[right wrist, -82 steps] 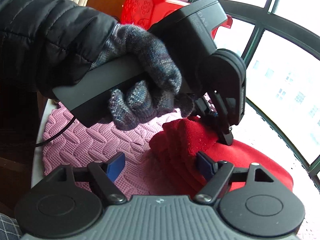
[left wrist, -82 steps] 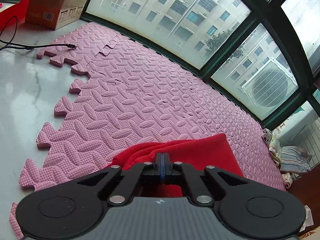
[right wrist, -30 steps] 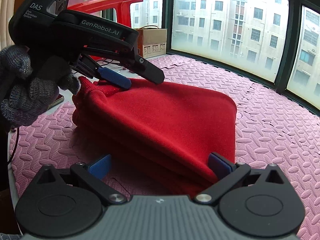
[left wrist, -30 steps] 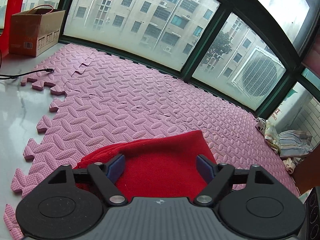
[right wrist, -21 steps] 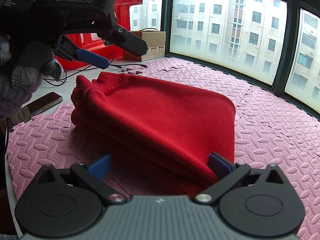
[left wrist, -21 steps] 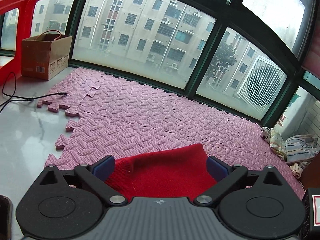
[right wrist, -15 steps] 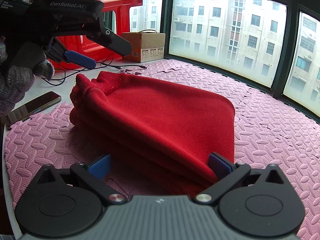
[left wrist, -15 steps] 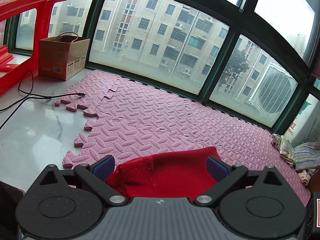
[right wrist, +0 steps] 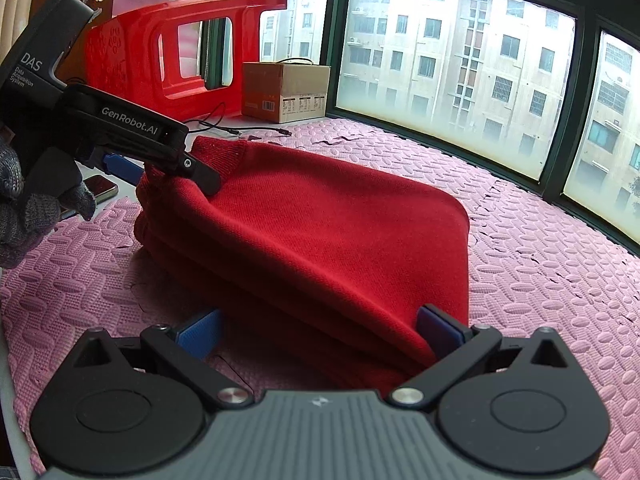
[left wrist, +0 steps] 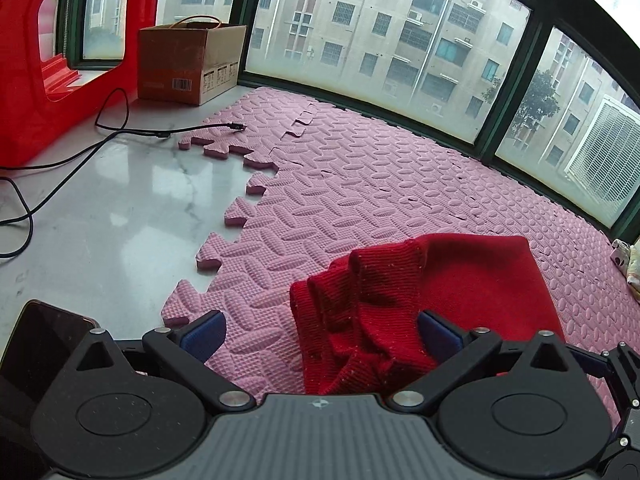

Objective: Fold clothes

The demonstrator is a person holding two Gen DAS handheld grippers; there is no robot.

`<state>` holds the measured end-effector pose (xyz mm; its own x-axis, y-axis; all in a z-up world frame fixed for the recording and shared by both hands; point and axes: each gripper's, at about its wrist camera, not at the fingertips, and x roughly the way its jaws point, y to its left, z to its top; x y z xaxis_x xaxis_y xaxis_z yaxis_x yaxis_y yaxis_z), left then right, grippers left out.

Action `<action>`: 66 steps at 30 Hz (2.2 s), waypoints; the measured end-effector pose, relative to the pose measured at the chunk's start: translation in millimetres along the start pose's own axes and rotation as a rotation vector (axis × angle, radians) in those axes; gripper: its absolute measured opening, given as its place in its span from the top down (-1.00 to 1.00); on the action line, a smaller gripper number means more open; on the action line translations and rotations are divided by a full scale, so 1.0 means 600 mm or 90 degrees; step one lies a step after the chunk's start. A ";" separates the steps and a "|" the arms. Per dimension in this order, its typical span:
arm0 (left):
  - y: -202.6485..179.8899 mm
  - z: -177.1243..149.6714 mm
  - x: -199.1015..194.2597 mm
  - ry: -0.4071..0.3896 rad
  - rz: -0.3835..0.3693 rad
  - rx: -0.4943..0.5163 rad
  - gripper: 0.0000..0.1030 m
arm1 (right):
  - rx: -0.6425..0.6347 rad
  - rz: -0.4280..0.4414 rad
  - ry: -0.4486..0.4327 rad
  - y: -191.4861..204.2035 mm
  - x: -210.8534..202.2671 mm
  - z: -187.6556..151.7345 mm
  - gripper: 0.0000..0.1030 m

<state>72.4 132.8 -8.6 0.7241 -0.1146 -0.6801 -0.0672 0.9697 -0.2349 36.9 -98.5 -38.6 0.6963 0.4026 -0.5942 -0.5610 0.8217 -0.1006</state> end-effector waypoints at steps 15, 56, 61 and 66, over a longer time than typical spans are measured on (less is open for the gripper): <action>0.010 -0.006 0.008 0.003 -0.019 -0.008 -1.00 | -0.023 -0.026 0.013 0.009 0.004 0.009 -1.00; -0.001 0.063 0.030 -0.001 0.018 0.004 -1.00 | 0.210 0.012 0.048 -0.159 0.095 0.129 -0.30; 0.009 0.066 0.046 0.009 0.020 -0.005 -1.00 | 0.194 0.007 0.074 -0.157 0.137 0.132 -0.30; 0.018 0.066 0.057 0.019 0.013 -0.017 -1.00 | 0.188 0.003 0.077 -0.155 0.141 0.132 -0.30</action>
<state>123.9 147.9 -6.8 0.7020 -0.1018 -0.7049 -0.1005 0.9657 -0.2395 183.5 -108.9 -16.0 0.6258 0.3705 -0.6864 -0.3973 0.9087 0.1282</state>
